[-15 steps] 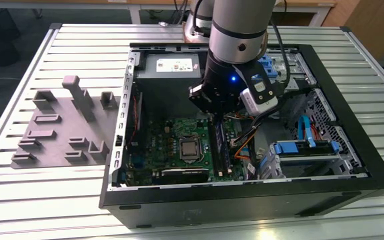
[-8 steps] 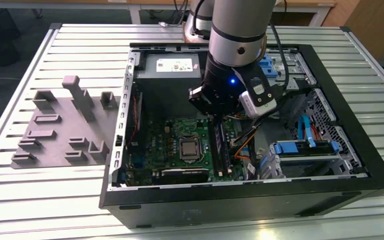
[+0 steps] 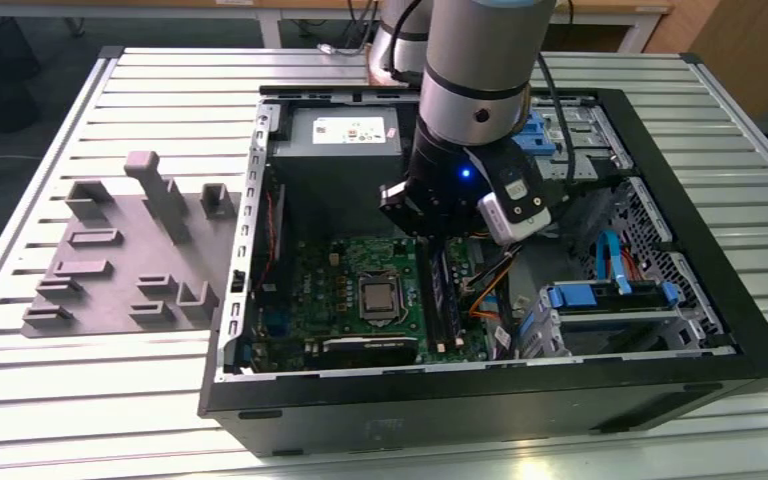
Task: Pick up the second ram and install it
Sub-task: 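Insert the second ram into the second slot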
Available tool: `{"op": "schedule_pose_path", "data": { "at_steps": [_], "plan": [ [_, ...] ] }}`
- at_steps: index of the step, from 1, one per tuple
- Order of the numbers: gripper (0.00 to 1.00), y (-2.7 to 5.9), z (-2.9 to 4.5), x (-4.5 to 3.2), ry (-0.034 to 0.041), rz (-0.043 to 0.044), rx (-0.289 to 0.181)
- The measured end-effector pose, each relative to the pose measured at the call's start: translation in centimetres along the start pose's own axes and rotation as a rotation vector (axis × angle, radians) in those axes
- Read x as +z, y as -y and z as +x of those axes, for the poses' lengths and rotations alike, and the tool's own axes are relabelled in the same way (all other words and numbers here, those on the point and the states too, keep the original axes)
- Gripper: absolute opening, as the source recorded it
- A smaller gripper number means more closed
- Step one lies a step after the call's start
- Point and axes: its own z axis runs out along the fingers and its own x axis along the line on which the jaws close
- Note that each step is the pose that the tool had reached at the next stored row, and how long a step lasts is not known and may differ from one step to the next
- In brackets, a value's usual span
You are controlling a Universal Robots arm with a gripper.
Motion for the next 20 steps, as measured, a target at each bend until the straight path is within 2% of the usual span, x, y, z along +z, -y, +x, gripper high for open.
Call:
{"op": "schedule_pose_path", "data": {
  "at_steps": [10,20],
  "plan": [
    [0.14,0.44,-0.05,1.59,-0.0001,-0.0031,-0.002],
    [0.14,0.85,-0.07,2.0,0.0,-0.0111,-0.014]
  ]
}}
